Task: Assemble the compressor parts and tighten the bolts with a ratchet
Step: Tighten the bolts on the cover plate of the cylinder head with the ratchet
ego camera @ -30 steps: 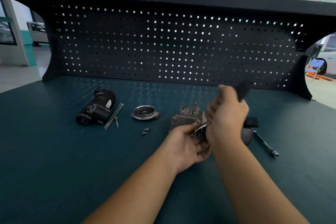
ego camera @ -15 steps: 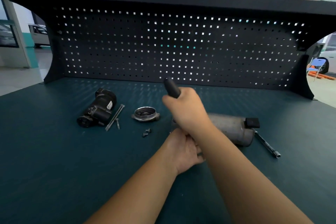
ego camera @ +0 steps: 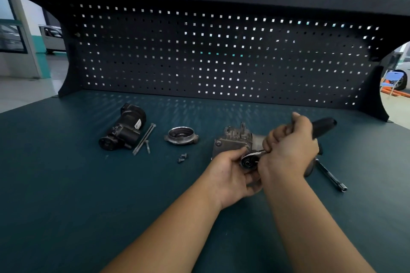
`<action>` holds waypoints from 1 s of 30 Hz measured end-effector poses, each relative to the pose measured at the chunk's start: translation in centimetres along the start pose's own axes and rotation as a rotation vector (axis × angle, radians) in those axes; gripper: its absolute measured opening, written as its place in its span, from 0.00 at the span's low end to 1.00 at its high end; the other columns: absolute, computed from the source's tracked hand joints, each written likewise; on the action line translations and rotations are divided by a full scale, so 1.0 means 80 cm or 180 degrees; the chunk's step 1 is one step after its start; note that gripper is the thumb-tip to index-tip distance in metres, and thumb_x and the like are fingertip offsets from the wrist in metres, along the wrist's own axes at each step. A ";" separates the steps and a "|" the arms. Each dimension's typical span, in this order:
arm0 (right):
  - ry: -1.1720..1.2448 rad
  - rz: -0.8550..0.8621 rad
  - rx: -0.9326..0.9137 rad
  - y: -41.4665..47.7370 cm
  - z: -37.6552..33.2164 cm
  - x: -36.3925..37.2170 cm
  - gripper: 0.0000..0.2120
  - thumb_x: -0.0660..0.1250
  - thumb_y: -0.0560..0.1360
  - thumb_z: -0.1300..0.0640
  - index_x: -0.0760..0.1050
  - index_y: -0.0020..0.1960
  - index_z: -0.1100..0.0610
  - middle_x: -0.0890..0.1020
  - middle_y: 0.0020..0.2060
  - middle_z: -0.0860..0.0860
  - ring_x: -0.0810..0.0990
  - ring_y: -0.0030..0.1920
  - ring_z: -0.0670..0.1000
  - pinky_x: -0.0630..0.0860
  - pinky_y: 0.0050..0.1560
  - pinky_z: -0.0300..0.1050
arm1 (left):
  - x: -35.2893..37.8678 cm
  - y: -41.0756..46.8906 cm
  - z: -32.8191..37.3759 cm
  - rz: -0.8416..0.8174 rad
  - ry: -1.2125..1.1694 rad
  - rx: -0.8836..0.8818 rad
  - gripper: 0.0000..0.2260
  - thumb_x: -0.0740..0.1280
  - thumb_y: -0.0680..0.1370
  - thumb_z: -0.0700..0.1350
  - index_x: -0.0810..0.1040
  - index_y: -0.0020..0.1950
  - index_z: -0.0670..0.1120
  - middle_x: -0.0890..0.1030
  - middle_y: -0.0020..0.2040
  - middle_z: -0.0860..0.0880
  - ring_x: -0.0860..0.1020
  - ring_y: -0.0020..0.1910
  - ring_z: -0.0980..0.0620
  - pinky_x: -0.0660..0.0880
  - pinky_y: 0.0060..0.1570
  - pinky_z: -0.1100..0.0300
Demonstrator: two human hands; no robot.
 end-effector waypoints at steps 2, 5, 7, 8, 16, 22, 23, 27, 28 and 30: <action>-0.0597 -0.0570 -0.0072 -0.002 0.002 0.022 0.16 0.63 0.73 0.61 0.60 0.31 0.53 0.62 0.19 0.45 0.58 0.19 0.45 0.57 0.21 0.34 | 0.000 0.000 0.000 -0.0031 -0.0027 0.0003 0.10 0.58 0.78 0.47 0.76 0.44 0.45 0.80 0.38 0.48 0.78 0.43 0.50 0.70 0.51 0.53; -0.1899 -0.1471 -0.0175 -0.010 0.014 0.062 0.16 0.64 0.72 0.61 0.61 0.30 0.52 0.62 0.21 0.47 0.59 0.22 0.46 0.57 0.23 0.37 | 0.000 0.000 0.000 -0.0049 0.0021 0.0033 0.12 0.56 0.78 0.44 0.73 0.37 0.45 0.78 0.30 0.49 0.79 0.33 0.51 0.71 0.46 0.54; -0.2758 -0.1824 -0.0347 -0.017 0.022 0.081 0.16 0.64 0.71 0.60 0.61 0.29 0.53 0.63 0.20 0.46 0.60 0.22 0.47 0.57 0.23 0.36 | -0.002 0.001 0.002 -0.0025 0.0047 0.0068 0.12 0.54 0.78 0.42 0.73 0.39 0.44 0.79 0.30 0.48 0.79 0.31 0.51 0.71 0.43 0.55; -0.3142 -0.1959 -0.0444 -0.020 0.026 0.088 0.16 0.64 0.71 0.59 0.61 0.29 0.53 0.63 0.18 0.44 0.61 0.20 0.46 0.58 0.22 0.35 | -0.002 0.002 0.002 -0.0017 0.0029 0.0086 0.12 0.53 0.79 0.42 0.74 0.41 0.44 0.80 0.32 0.47 0.79 0.33 0.50 0.71 0.43 0.54; -0.3137 -0.2019 -0.0336 -0.027 0.029 0.089 0.19 0.67 0.73 0.56 0.61 0.28 0.52 0.63 0.15 0.43 0.61 0.18 0.43 0.58 0.19 0.33 | -0.003 0.002 0.004 -0.0005 0.0029 0.0160 0.12 0.54 0.79 0.43 0.73 0.40 0.44 0.78 0.33 0.48 0.79 0.32 0.50 0.71 0.43 0.54; -0.0401 -0.0313 0.0215 0.000 -0.001 0.020 0.17 0.63 0.74 0.60 0.59 0.32 0.53 0.61 0.18 0.45 0.57 0.18 0.45 0.55 0.20 0.33 | 0.001 0.001 0.001 0.0001 0.0011 0.0080 0.11 0.59 0.78 0.48 0.77 0.43 0.45 0.80 0.37 0.48 0.77 0.43 0.50 0.71 0.49 0.53; -0.0062 -0.0028 0.0283 0.002 -0.001 0.007 0.16 0.63 0.74 0.60 0.58 0.32 0.54 0.60 0.18 0.45 0.56 0.18 0.46 0.55 0.21 0.33 | 0.001 0.001 0.001 0.0020 0.0022 0.0077 0.11 0.59 0.78 0.49 0.77 0.46 0.44 0.80 0.41 0.47 0.77 0.45 0.50 0.71 0.50 0.53; 0.0041 0.0108 0.0267 0.003 0.001 -0.004 0.16 0.62 0.74 0.60 0.58 0.32 0.54 0.60 0.18 0.47 0.56 0.18 0.47 0.55 0.21 0.34 | 0.002 0.000 0.000 0.0006 0.0008 0.0070 0.12 0.57 0.79 0.48 0.77 0.49 0.43 0.80 0.44 0.46 0.77 0.47 0.49 0.69 0.55 0.52; -0.0204 -0.0085 0.0181 0.003 0.001 0.005 0.16 0.62 0.74 0.60 0.59 0.32 0.54 0.61 0.19 0.46 0.57 0.18 0.46 0.56 0.21 0.34 | 0.001 0.000 0.000 0.0004 -0.0004 0.0074 0.12 0.57 0.79 0.48 0.78 0.47 0.44 0.81 0.41 0.47 0.78 0.45 0.49 0.70 0.55 0.52; -0.0941 -0.0667 -0.0017 0.000 0.004 0.031 0.16 0.64 0.74 0.60 0.61 0.31 0.53 0.62 0.19 0.45 0.59 0.20 0.45 0.57 0.22 0.35 | -0.001 0.002 0.001 -0.0030 0.0006 0.0091 0.16 0.56 0.79 0.46 0.79 0.38 0.44 0.80 0.34 0.48 0.79 0.37 0.50 0.71 0.49 0.53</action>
Point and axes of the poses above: each hand's wrist, its own y-axis towards the middle knuckle, its own x-axis out of the palm, z = x × y, the point moved 6 cm from there along y, towards the middle knuckle
